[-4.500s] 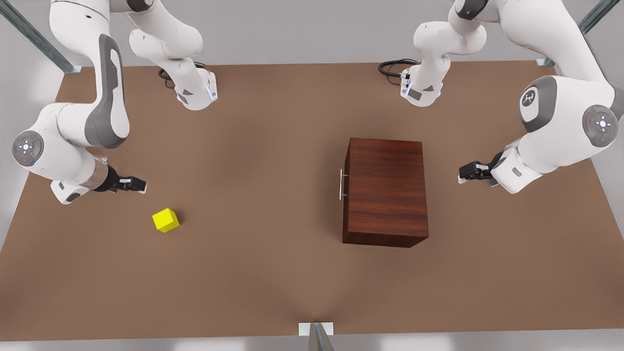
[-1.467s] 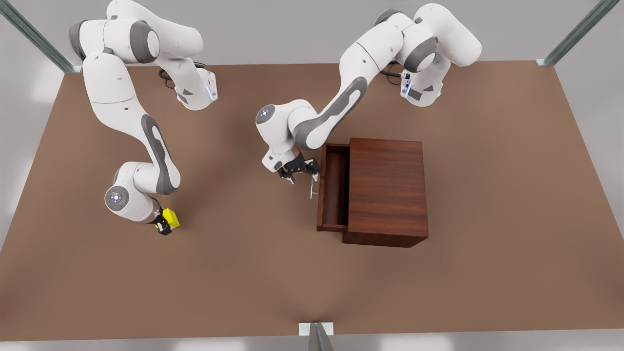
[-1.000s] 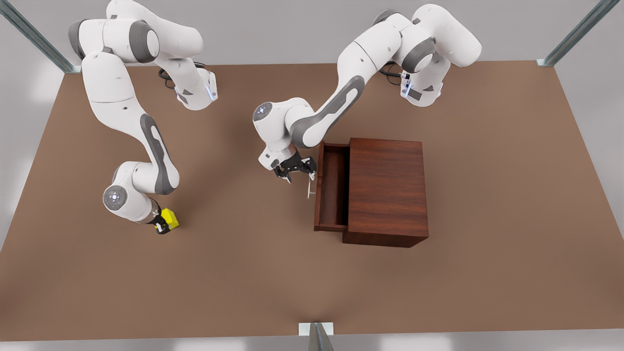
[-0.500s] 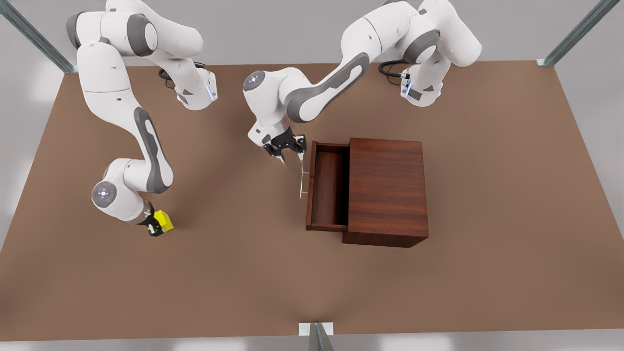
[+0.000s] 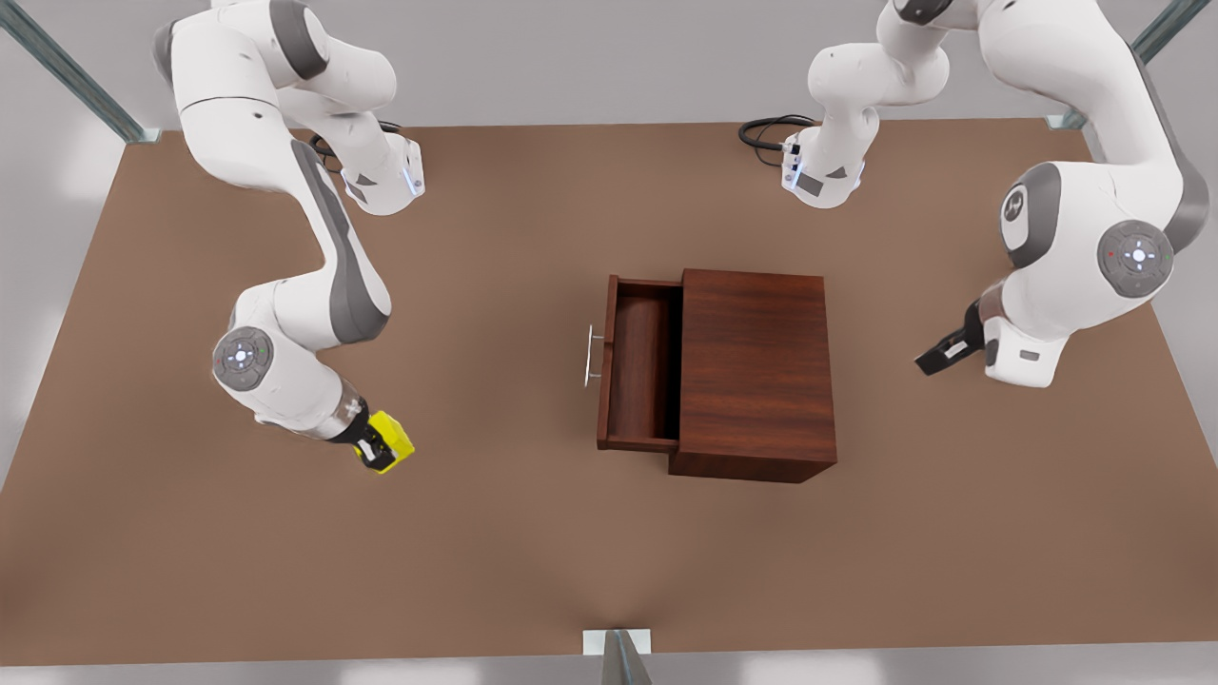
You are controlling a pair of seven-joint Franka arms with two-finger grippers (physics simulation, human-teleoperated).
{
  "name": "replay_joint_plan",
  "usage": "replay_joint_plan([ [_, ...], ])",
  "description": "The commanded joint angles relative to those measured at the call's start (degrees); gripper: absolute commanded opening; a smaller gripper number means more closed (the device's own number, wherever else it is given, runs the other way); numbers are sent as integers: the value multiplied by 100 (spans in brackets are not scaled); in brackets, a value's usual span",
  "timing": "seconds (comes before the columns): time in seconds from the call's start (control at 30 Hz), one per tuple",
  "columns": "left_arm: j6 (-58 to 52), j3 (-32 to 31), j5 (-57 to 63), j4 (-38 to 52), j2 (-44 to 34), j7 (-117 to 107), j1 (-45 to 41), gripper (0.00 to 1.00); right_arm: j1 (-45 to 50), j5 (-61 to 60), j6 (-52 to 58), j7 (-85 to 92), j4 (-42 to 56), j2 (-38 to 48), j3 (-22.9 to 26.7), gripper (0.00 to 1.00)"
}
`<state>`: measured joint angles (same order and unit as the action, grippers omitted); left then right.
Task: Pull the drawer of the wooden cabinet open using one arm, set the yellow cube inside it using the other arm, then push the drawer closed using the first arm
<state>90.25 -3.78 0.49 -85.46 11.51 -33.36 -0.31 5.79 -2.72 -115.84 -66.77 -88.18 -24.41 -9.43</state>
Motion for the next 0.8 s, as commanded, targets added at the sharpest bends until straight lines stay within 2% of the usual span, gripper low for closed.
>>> replay_joint_plan([
  [0.0, 344, 18, -155, -15, 0, 4083, 83, 100, 133, 17, 739, -3342, 55, 6, -191, 64],
  [0.07, 362, 27, -155, -76, 0, 4057, 189, 100, 299, 8, 1020, -4212, 406, 6, -499, 64],
  [0.17, 379, 27, -155, -85, -9, 4039, 189, 100, 941, 17, 1345, -5504, 793, -38, -508, 64],
  [0.37, 300, 18, -155, -138, -44, 4039, 189, 100, 1996, 43, 1275, -7377, 1092, -231, -508, 64],
  [0.53, 257, 18, -155, -164, -70, 4039, 189, 100, 2391, 52, 1284, -8185, 1558, -556, -499, 64],
  [0.6, 230, 27, -155, -164, -70, 4031, 189, 59, 2576, 69, 1275, -8458, 1813, -785, -481, 64],
  [0.63, 230, 27, -155, -155, -70, 4013, 189, 49, 2602, 78, 1275, -8519, 1883, -881, -481, 64],
  [0.7, 204, 18, -155, -164, -79, 3978, 189, 43, 2742, 87, 1283, -8616, 2006, -1039, -420, 63],
  [0.77, 186, 9, -155, -146, -79, 3637, 189, 30, 2848, 87, 1292, -8722, 2163, -1127, -367, 63],
])
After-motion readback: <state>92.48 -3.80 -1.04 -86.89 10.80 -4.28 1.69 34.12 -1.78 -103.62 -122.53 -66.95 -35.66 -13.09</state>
